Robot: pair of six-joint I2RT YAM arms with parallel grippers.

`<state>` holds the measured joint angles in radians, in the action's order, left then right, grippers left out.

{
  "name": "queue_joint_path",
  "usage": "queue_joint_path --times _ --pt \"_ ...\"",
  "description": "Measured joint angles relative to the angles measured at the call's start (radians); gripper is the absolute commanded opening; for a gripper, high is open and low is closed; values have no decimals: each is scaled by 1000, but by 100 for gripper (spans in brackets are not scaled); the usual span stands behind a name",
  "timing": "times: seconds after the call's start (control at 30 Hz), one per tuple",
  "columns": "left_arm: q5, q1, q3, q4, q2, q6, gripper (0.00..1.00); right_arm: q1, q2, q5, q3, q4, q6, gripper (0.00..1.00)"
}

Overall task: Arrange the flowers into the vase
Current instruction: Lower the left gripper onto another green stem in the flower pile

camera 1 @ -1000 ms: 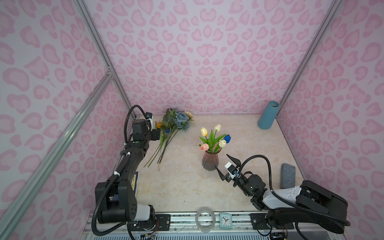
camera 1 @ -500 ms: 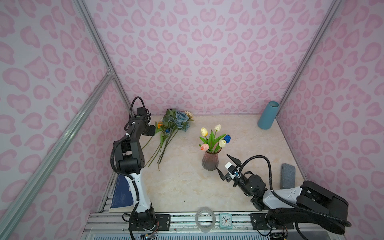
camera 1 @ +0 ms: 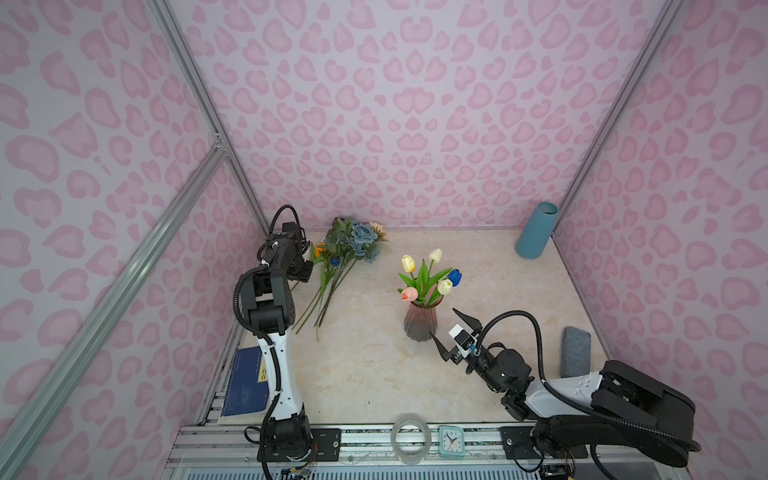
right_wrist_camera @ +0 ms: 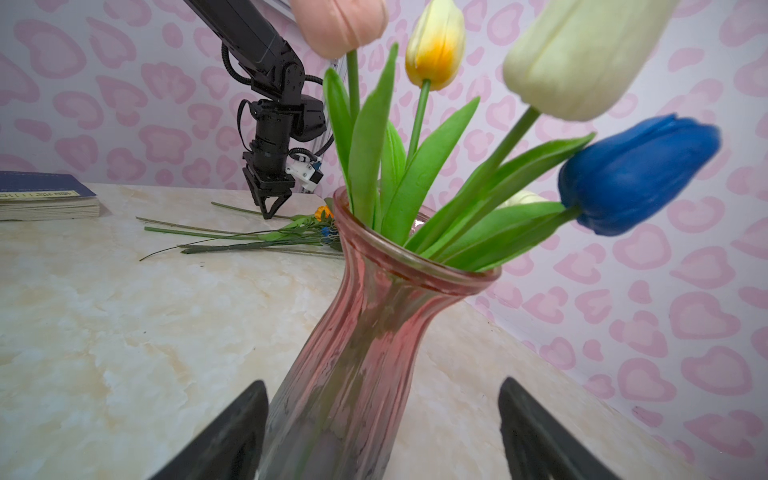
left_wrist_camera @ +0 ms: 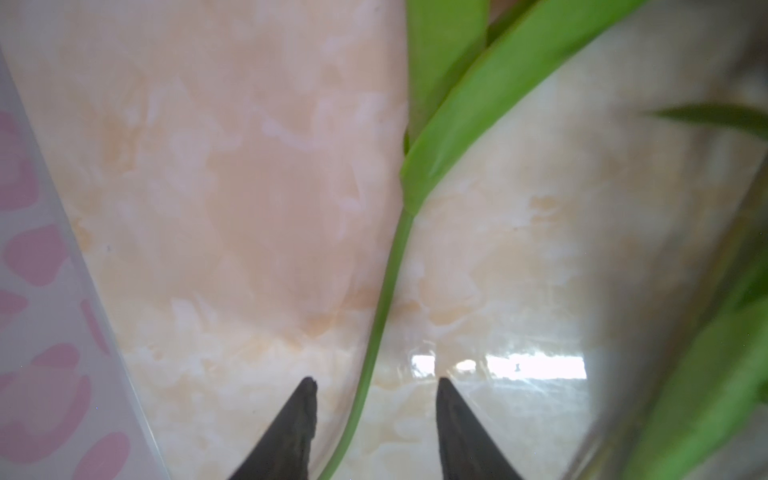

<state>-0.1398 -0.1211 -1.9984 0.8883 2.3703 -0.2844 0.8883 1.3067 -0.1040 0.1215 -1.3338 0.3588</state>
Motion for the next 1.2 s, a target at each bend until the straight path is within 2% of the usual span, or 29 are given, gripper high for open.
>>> queue_joint_path --times 0.03,0.2,0.27,0.47,0.9,1.2 --pt "-5 3 -3 0 8 0 39 0 -2 0 0 0 0 86" --pt "-30 14 -19 2 23 -3 11 0 -7 0 0 0 0 86" --pt "-36 16 -19 3 25 -4 3 0 -7 0 0 0 1 86" --pt "-53 21 52 -9 -21 23 3 0 -9 -1 0 0 3 86" --pt "-68 34 424 -158 -344 189 3 0 -9 -1 0 0 3 86" --pt "-103 41 574 -279 -520 257 3 1 -5 -1 0 0 3 86"
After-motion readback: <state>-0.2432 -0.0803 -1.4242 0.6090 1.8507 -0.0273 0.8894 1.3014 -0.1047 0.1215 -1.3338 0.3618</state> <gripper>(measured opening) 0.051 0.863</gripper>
